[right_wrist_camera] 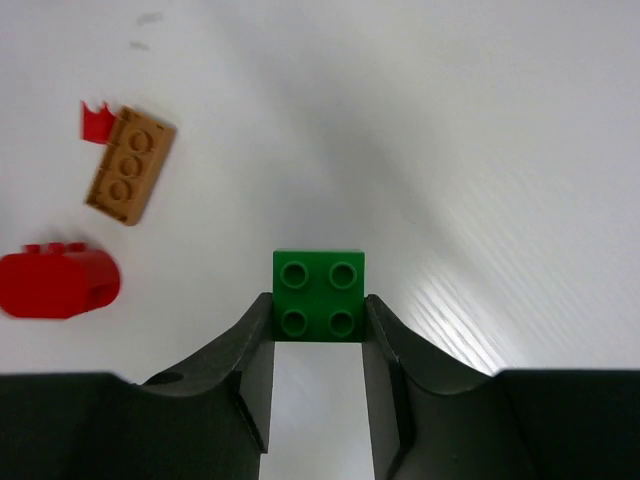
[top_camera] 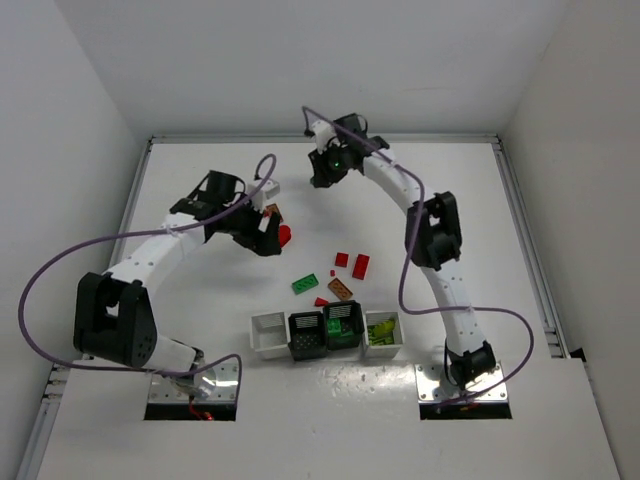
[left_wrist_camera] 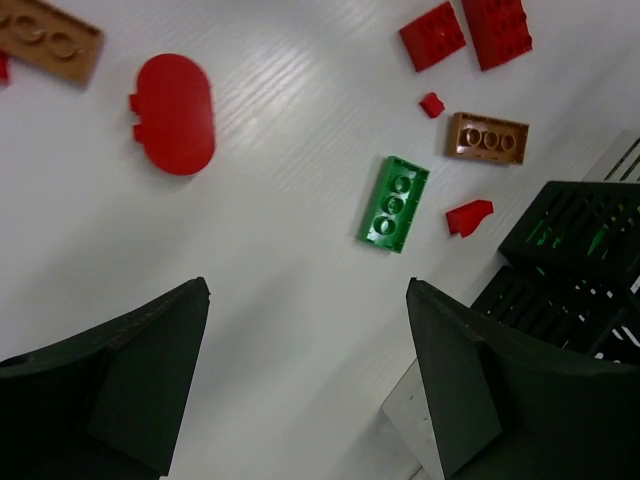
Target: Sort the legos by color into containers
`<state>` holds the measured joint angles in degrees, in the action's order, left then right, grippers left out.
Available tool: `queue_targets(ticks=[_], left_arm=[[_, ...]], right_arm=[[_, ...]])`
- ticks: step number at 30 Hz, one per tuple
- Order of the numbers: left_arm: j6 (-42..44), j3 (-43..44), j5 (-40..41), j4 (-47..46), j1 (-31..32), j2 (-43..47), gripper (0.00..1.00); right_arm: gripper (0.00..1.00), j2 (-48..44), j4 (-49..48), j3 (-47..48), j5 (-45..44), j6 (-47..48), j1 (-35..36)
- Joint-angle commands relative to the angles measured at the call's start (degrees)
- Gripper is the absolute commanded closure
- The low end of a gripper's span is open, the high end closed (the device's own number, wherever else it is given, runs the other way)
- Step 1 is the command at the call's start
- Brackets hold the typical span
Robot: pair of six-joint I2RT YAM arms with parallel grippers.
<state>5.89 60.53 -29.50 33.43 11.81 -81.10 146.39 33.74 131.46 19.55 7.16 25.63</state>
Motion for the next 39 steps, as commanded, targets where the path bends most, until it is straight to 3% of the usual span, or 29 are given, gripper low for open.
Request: queue_targets(ticks=[1, 10, 14, 22, 31, 39], left_arm=[[2.5, -0.2, 3.2, -1.9, 5.7, -1.9, 0.14], [1.9, -0.1, 10.2, -3.8, 16.4, -10.1, 0.20], [3.1, -0.1, 11.6, -3.8, 20.2, -12.3, 0.21], [1.7, -0.7, 11.8, -5.0, 24.9, -16.0, 0.23], [-1.6, -0.7, 19.7, -6.8, 27.2, -19.8, 0.25], [-3.3, 0.4, 23.8, -8.1, 27.2, -23.2, 0.42]], right_arm=[[1.00, -15.9, -1.7, -3.7, 0.6, -6.3, -3.4], [1.00, -38.3, 3.0, -20.4, -2.4, -10.8, -7.5], [1.00, -46.4, 14.3, -26.4, 7.5, -2.8, -8.8], [1.00, -66.6, 22.7, -44.1, 8.2, 10.6, -9.3], [1.00, -77.8, 34.4, -52.1, 13.2, 22.2, -8.0], [1.00, -79.1, 41.4, -54.8, 14.5, 29.5, -7.5]])
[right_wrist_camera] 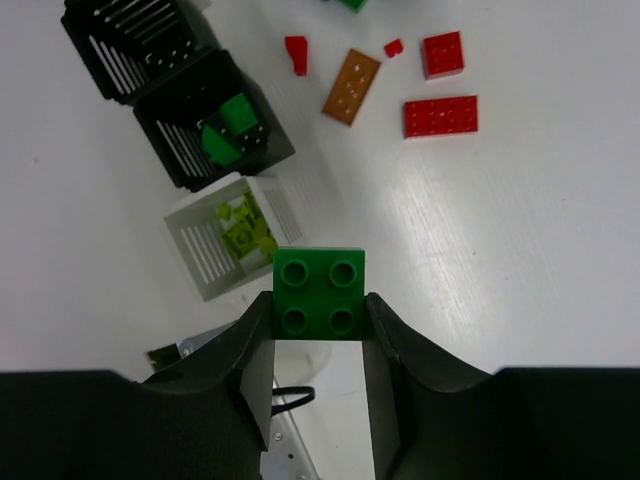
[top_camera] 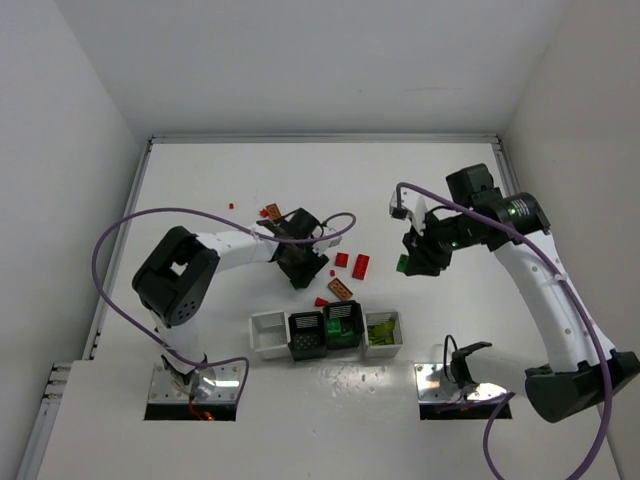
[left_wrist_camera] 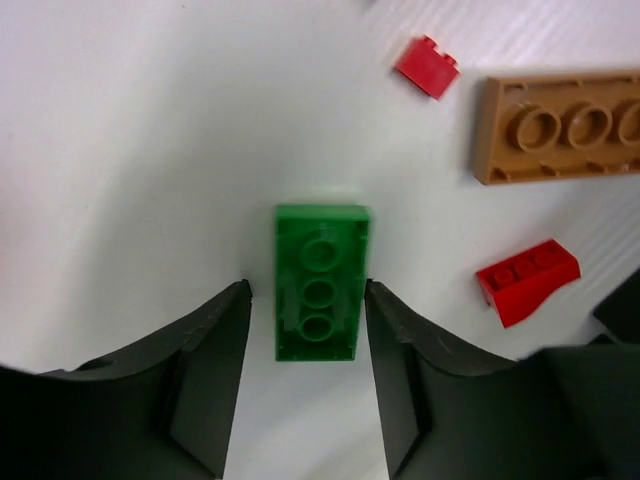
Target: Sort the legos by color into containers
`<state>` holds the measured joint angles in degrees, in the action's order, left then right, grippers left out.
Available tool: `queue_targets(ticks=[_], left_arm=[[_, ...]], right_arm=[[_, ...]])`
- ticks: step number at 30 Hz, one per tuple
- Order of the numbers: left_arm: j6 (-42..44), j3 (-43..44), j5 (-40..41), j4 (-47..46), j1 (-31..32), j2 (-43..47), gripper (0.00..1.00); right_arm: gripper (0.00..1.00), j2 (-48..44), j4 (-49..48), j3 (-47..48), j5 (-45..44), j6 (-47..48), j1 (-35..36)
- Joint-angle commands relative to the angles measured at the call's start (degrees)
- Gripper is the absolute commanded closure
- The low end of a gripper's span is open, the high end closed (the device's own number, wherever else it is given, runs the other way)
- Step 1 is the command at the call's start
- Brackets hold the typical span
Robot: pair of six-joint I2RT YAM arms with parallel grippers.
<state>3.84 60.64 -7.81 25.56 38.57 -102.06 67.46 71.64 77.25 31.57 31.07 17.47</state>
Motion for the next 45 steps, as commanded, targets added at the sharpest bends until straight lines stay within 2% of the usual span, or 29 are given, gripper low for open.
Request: queue_targets(ticks=[1, 2, 4, 6, 7, 11, 17, 25, 31, 35, 38, 39, 42, 45], left_arm=[[-1.3, 0.9, 2.6, -0.2, 0.5, -2.9, 0.46], [-1.3, 0.9, 2.6, -0.2, -0.1, -3.5, 0.56], [-1.8, 2.0, 1.2, -0.8, -2.2, -4.1, 0.66], [-2.5, 2.5, -0.8, -0.8, -5.2, -5.6, 0.70], [-2.5, 2.6, -0.8, -0.8, -5.3, -5.6, 0.70], [-4.7, 4.6, -6.0, -0.8, -13.0, -6.1, 0.72], [-5.8, 9.3, -13.2, -0.8, -23.6, 1.2, 0.74], [-8.2, 12.5, -20.1, 1.1, -29.9, 13.5, 0.74], [-10.5, 9.2, -24.6, 1.6, -33.5, 21.2, 0.74], [-11.2, 7.6, -26.8, 1.6, -35.8, 24.1, 0.74], [-11.8, 7.1, -28.0, 1.6, -37.8, 26.7, 0.74], [-11.8, 7.1, -28.0, 0.9, -38.3, 28.1, 0.74], [-11.8, 7.6, -30.1, 0.4, -39.0, 29.3, 0.74], [-11.8, 7.6, -30.7, 0.4, -39.5, 30.9, 0.74]], right_arm=[[1.00, -0.1, 4.7, -1.1, 3.1, 6.3, 0.6], [1.00, -0.1, 4.7, -1.1, 3.1, 6.9, 1.2], [1.00, -0.1, 5.3, -1.7, 3.7, 7.5, 1.8], [1.00, 0.7, 4.0, -2.3, 3.0, 7.5, 2.5], [1.00, 1.4, 3.3, -2.3, 3.0, 8.0, 3.3], [1.00, 3.6, 1.8, -2.3, 3.0, 8.0, 7.5], [1.00, 8.4, -3.2, -3.3, 1.2, 5.5, 16.3], [1.00, 14.6, -9.7, -5.6, -5.2, 3.2, 29.1], [1.00, 18.8, -12.5, -5.6, -8.5, 3.2, 34.6], [0.93, 20.9, -13.5, -6.1, -9.7, 2.7, 36.5], [0.81, 22.3, -14.6, -6.1, -11.0, 2.1, 37.0], [0.70, 22.3, -14.6, -6.1, -11.7, 1.3, 37.0], [0.51, 23.0, -16.0, -5.0, -13.1, -0.7, 37.0], [0.46, 23.5, -16.5, -5.0, -14.3, -1.3, 37.0]])
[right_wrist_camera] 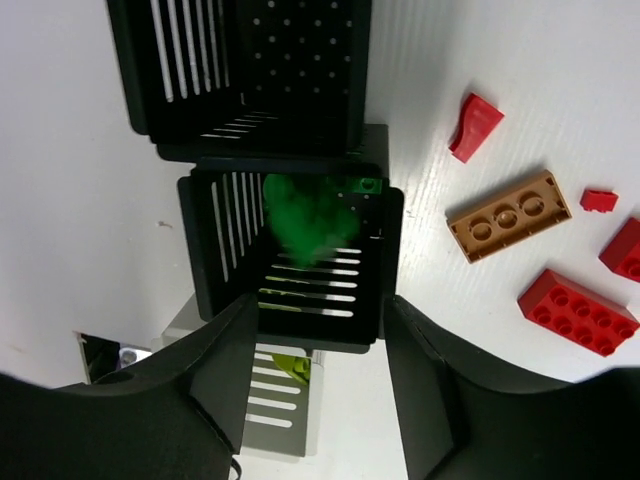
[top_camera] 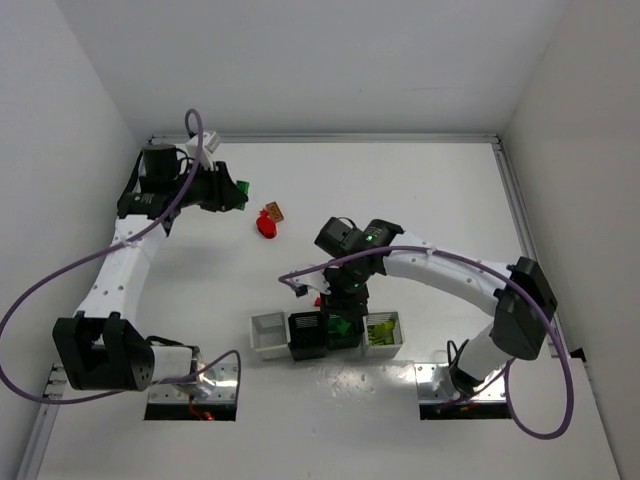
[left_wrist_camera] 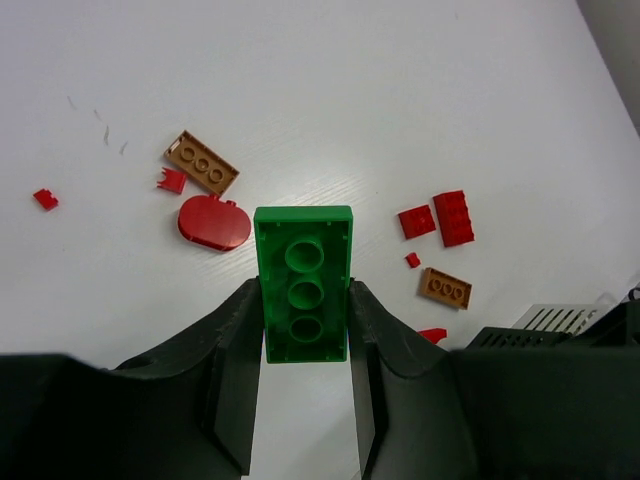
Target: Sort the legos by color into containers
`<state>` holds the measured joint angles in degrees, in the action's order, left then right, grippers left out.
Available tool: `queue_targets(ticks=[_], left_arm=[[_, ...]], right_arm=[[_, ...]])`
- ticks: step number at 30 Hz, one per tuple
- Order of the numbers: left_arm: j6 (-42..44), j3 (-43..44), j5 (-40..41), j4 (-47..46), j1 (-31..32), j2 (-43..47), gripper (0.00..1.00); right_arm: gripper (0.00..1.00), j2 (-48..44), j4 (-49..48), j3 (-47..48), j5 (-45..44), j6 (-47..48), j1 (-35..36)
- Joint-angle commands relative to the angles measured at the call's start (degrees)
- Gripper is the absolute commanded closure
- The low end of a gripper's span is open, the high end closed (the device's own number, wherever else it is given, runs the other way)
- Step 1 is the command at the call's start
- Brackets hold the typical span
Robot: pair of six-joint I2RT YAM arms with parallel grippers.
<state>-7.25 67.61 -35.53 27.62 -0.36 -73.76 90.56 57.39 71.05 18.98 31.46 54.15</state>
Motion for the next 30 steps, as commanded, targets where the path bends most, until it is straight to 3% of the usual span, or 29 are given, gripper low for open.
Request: queue_targets(ticks=[1, 6, 11, 13, 15, 18, 20, 23, 27, 30], left_arm=[[-0.8, 0.7, -3.0, -1.7, -0.6, 3.1, 0.74], [-1.3, -0.9, -8.4, -2.9, -2.2, 4.9, 0.74], [0.8, -5.3, -12.6, -5.4, -2.2, 10.0, 0.74], [2.2, -8.5, -13.3, -7.0, -2.2, 12.5, 0.74], [2.2, -10.3, -14.0, -8.6, -2.2, 15.9, 0.74], [5.3, -11.5, -17.4, -9.2, 1.2, 17.9, 0.74], [7.1, -11.5, -22.1, -9.2, 3.7, 17.9, 0.72], [9.1, -10.8, -24.0, -9.2, 11.8, 16.9, 0.70], [17.2, -7.9, -15.1, -1.6, 30.1, 12.1, 0.70], [19.4, -8.8, -12.5, -1.6, 34.2, 10.6, 0.70]], right_arm=[[0.46, 0.4, -2.3, 1.2, -1.7, -2.5, 0.3], [0.45, -1.1, -4.8, 1.9, -2.8, -5.4, -0.4], [0.76, -4.9, -13.6, 5.0, -10.5, -20.7, -6.5], [0.82, -6.0, -14.5, 6.4, -11.1, -25.4, -10.3], [0.80, -6.0, -15.1, 6.4, -11.1, -32.1, -13.4], [0.76, -4.4, -15.7, 6.4, -10.2, -38.2, -22.7], [0.68, -0.7, -15.7, 7.7, -7.2, -41.5, -31.2], [0.60, 5.3, -15.1, 10.6, -1.9, -46.1, -40.5], [0.53, 11.6, -15.8, 17.4, 5.1, -50.2, -46.7], [0.52, 14.2, -17.0, 20.7, 8.1, -51.2, -48.5]])
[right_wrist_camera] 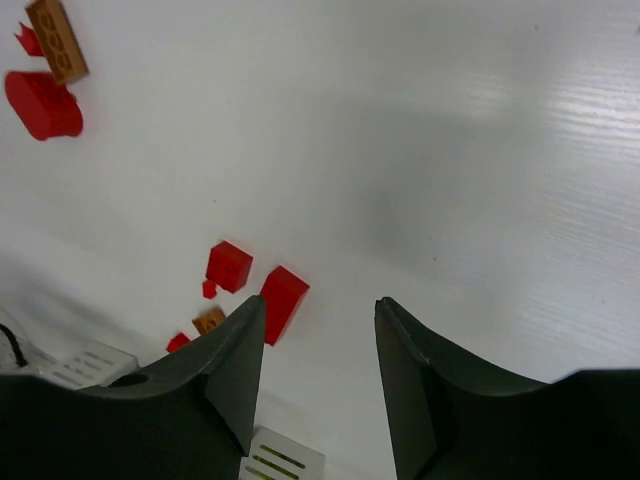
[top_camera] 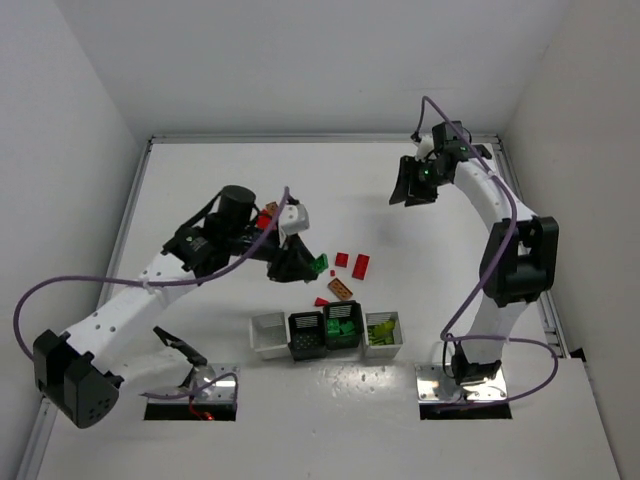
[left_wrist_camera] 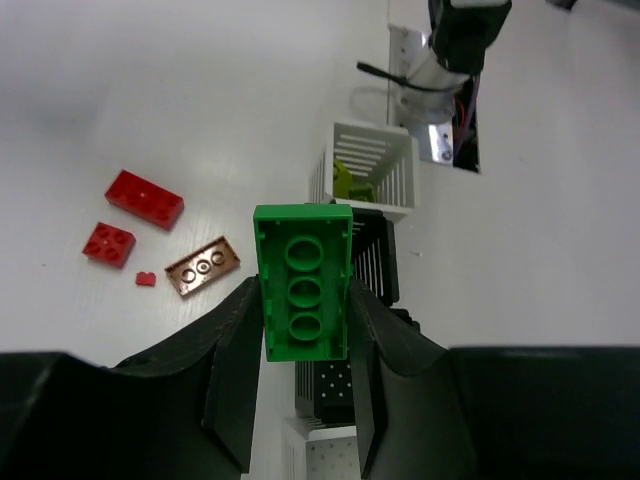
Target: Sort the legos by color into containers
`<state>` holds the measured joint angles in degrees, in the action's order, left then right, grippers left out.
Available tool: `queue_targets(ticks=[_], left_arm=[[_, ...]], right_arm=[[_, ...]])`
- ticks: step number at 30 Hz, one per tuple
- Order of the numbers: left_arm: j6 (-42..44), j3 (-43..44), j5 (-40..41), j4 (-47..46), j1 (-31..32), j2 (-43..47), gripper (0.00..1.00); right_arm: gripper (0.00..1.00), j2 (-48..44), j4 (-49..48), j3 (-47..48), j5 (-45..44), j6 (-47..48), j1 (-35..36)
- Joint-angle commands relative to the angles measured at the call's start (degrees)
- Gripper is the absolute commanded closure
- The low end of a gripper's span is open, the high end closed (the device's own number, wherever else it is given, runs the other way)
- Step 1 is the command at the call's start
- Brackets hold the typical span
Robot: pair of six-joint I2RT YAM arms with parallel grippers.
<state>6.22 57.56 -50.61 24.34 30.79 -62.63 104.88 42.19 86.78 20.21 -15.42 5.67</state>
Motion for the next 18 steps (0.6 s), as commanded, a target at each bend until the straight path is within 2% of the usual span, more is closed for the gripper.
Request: queue_targets(ticks=[1, 5, 9, 14, 18], left_arm=[[5.9, 0.7, 4.7, 1.7, 5.4, -1.2, 0.70], [12.4, -1.0, 10.0, 3.8, 14.0, -3.6, 0.70], [16.5, -1.6, 14.1, 5.6, 21.1, -7.6, 0.70], [18.9, -0.4, 16.0, 5.6, 24.8, -11.7, 0.70], [19.4, 1.4, 15.4, 5.6, 25.4, -15.2, 0.64]], right_arm=[[0.52, 0.4, -2.6, 5.0, 6.9, -4.4, 0.0], [0.50, 0.3, -3.9, 3.8, 11.1, -3.8, 0.0], [0.50, -3.0, -3.9, 0.5, 10.1, 0.6, 1.1], [0.49, -6.7, -2.2, -3.4, 9.1, 4.6, 1.1], [0.49, -8.4, -1.1, -4.4, 9.1, 6.9, 1.1]])
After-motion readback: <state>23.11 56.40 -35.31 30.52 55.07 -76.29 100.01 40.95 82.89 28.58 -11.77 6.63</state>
